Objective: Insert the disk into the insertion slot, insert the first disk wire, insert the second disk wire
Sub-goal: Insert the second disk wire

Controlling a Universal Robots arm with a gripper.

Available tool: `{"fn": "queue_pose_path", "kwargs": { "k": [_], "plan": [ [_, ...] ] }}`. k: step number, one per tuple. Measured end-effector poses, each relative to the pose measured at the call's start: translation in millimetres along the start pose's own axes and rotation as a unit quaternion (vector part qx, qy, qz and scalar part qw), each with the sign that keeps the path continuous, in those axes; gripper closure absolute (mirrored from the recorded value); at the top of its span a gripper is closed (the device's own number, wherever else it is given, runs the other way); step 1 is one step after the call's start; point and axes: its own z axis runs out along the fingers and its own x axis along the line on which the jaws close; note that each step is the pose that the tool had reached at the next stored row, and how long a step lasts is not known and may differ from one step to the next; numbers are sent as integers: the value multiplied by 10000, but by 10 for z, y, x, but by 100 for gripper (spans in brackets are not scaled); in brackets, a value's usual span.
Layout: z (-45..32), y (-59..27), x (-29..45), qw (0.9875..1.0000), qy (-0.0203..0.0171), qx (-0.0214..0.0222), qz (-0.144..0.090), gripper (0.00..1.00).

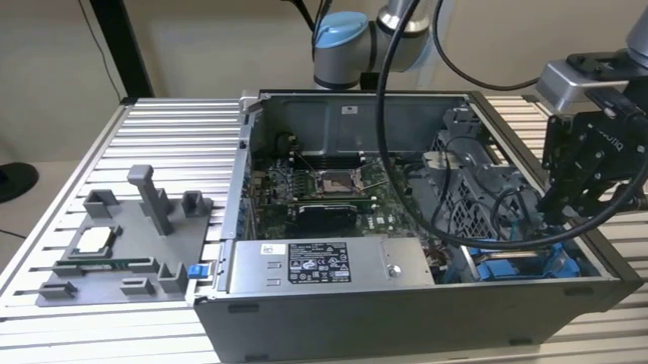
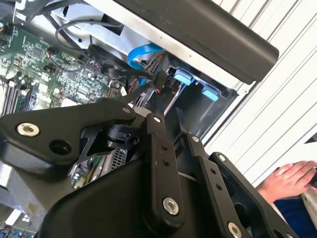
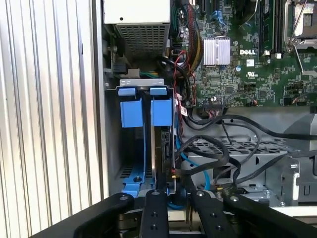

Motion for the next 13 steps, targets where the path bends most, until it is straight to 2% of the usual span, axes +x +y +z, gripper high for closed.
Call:
{"fn": "queue_pose_path", "kwargs": {
  "k": [5, 8, 9, 12, 13],
  "plan": [
    [1, -139, -7, 10000, 3, -69, 1, 100],
    [1, -189, -10, 10000, 5, -88, 2, 100],
    [0, -200, -11, 10000, 5, -89, 2, 0],
    [2, -225, -12, 10000, 4, -95, 2, 0],
    [5, -233, -12, 9999, 5, -111, 3, 0]
  ]
}}
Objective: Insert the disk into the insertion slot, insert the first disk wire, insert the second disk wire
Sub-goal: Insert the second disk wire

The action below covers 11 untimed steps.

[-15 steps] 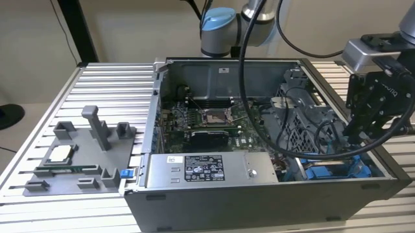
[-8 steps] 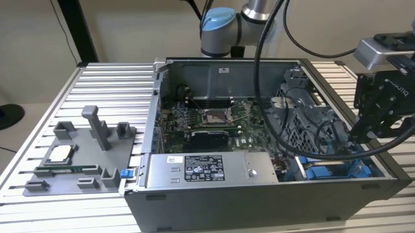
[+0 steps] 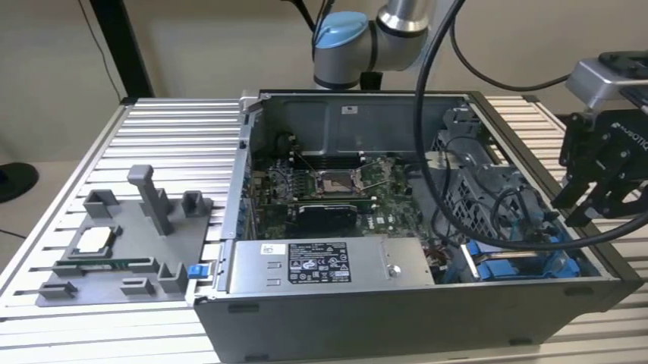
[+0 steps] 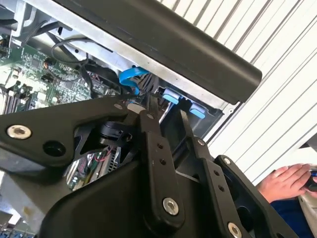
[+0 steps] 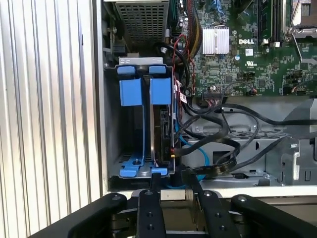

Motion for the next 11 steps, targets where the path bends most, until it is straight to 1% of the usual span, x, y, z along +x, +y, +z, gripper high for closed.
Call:
{"fn": "queue_pose_path", "kwargs": {
  "k": [3, 5, 6, 7, 10, 11],
  "plan": [
    [8, -27, -1, 9999, -4, -105, 2, 0],
    [13, -42, -2, 9999, -29, -160, 2, 0],
    [15, -47, -2, 9998, -56, -177, 1, 0],
    [16, -52, -2, 9998, -95, -190, 0, 0],
    [19, -65, -3, 9994, -260, -216, -11, 0],
    [22, -68, -2, 9993, -304, -223, -13, 0]
  ]
}}
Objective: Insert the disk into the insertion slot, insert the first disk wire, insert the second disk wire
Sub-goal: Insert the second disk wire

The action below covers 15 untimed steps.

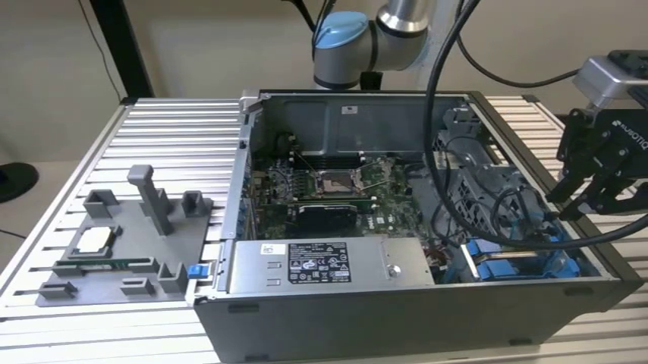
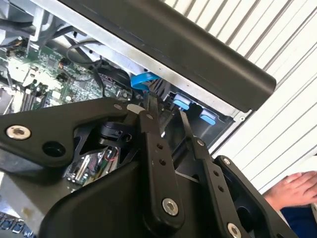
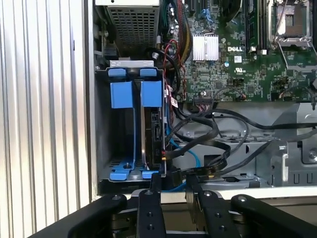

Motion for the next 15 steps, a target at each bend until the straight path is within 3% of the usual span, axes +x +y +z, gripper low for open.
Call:
{"fn": "queue_pose_path", "kwargs": {
  "k": [3, 7, 15],
  "plan": [
    [10, -3, 9, 10000, -67, -7, -4, 0],
    [19, -8, 48, 9999, -114, -25, -9, 0],
    [25, -11, 107, 9999, -142, -31, -37, 0]
  ]
}}
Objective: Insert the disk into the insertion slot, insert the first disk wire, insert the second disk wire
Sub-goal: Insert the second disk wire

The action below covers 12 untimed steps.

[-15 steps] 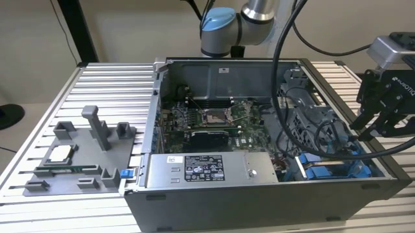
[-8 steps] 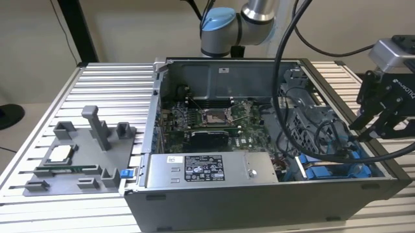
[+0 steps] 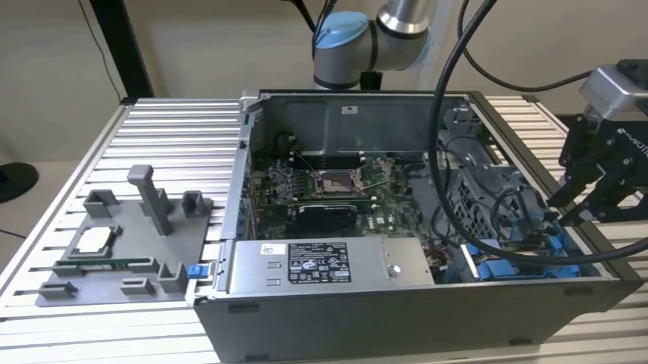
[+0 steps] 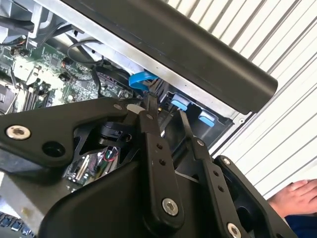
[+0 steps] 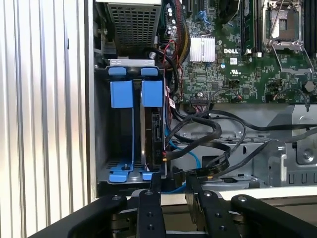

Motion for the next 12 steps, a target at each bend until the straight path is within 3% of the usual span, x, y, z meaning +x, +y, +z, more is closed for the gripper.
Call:
{"fn": "queue_pose_path", "kwargs": {
  "k": [8, 12],
  "plan": [
    [15, -1, 11, 10000, -2, 0, 0, 0],
    [28, -3, 20, 10000, -36, -2, -2, 0]
  ]
}}
